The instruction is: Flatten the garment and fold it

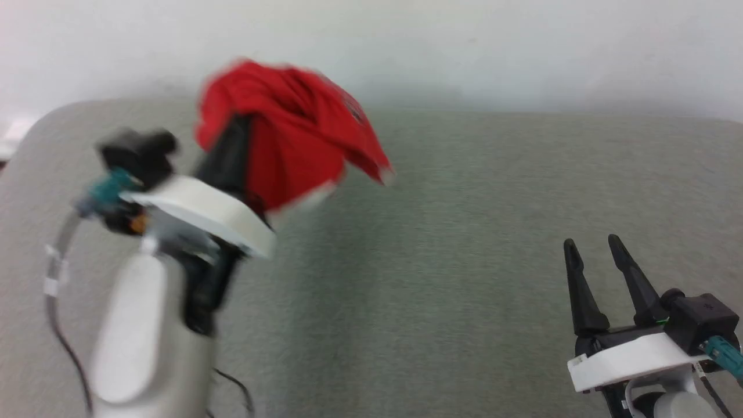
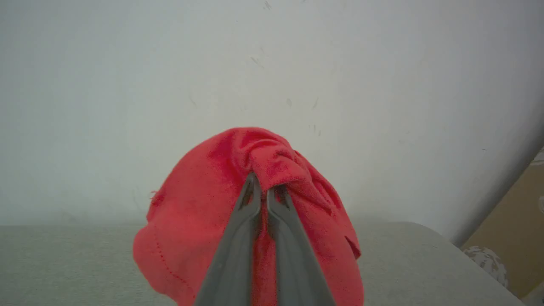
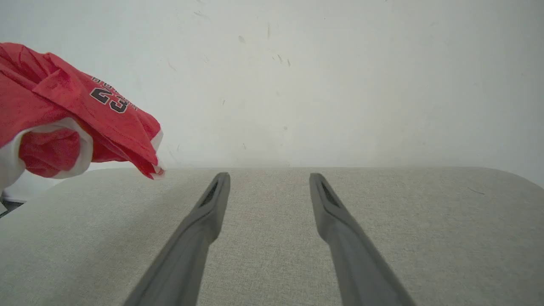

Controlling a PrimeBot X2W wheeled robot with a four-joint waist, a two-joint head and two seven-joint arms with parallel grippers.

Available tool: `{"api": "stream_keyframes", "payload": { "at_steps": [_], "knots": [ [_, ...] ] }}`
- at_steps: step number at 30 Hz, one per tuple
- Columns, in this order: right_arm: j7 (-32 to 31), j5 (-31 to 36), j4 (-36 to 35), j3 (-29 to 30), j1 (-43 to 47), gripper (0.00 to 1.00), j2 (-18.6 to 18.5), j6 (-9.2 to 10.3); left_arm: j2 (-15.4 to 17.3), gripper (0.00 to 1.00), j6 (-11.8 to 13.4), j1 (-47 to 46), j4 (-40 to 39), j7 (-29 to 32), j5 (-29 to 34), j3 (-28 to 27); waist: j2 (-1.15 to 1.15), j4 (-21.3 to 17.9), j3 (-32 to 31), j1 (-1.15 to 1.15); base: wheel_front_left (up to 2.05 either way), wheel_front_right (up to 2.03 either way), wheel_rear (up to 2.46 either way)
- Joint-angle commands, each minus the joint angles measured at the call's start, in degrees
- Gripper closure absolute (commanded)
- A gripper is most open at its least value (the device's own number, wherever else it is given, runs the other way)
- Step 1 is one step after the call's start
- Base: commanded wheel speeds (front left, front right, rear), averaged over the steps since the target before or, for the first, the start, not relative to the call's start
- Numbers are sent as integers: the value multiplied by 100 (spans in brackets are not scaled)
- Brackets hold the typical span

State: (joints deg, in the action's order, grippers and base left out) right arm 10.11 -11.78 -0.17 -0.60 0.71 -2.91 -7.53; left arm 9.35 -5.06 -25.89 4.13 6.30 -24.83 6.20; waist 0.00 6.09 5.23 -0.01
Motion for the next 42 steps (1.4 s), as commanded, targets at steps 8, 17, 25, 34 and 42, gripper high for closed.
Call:
{"api": "stream_keyframes", "payload": {
  "at_steps": [8,17,25,34,42],
  "knots": [
    [-23,-73,-6,0,126,0,3,4,-482,100,7,1306,665,-86,-93,823,0,-1061,-121,1,0,0,0],
    [2,-94,12,53,167,0,3,4,-606,0,69,2265,1337,-491,-307,1274,0,-1061,-135,1,0,0,0],
    [-67,4,-72,108,239,0,3,4,-617,0,100,2028,632,-1611,-95,1310,0,-861,-256,1,0,0,0],
    [-211,113,-205,113,372,0,3,4,-98,0,815,1980,54,-2049,652,713,0,-719,-324,1,0,0,0],
    [-435,273,-301,171,533,0,3,4,489,0,1230,2415,30,-2074,905,184,0,-528,-342,1,0,0,0]
  ]
}}
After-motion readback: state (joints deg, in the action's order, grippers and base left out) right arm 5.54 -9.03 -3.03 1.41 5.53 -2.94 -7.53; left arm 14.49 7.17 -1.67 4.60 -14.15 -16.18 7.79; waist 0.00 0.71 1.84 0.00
